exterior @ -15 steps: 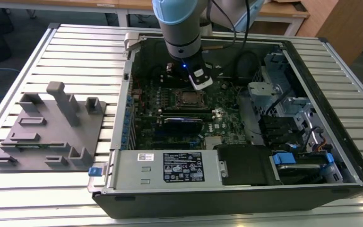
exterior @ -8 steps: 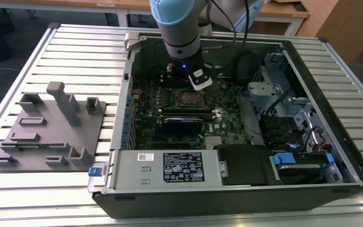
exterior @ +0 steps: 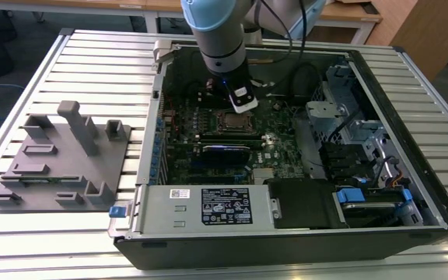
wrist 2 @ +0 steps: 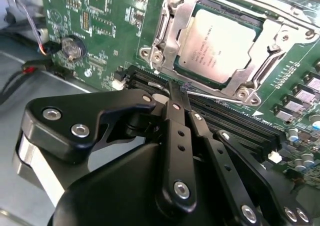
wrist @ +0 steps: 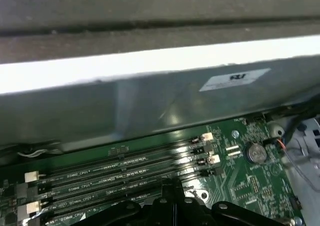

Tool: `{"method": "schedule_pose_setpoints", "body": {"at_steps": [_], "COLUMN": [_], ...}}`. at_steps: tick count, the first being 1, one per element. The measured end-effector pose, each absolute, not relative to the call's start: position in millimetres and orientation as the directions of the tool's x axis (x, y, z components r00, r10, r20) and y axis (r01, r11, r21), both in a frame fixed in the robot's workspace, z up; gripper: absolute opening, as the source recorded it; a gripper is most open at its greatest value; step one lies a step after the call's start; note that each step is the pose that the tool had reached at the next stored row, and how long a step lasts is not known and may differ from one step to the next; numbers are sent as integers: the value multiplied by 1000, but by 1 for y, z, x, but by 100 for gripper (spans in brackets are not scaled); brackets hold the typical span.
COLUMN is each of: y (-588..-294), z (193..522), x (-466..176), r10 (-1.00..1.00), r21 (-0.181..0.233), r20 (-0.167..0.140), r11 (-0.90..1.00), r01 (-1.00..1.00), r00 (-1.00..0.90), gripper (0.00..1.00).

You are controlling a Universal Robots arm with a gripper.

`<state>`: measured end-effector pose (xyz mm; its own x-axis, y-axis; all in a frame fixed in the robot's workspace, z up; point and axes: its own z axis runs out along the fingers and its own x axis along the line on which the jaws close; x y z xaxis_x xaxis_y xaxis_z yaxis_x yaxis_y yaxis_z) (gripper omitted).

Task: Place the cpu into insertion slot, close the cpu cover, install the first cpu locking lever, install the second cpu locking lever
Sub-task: 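Install the first cpu locking lever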

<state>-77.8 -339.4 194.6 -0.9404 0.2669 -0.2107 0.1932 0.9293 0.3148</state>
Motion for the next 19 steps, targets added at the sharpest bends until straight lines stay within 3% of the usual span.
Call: {"method": "schedule_pose_setpoints", "body": {"at_steps": [19], "y": [-338], "z": [195], "x": [-88], "r10": [321], "r21": [319], "r20": [-209], "r11": [915], "r01": [245], "r00": [-924], "gripper": [10]}}
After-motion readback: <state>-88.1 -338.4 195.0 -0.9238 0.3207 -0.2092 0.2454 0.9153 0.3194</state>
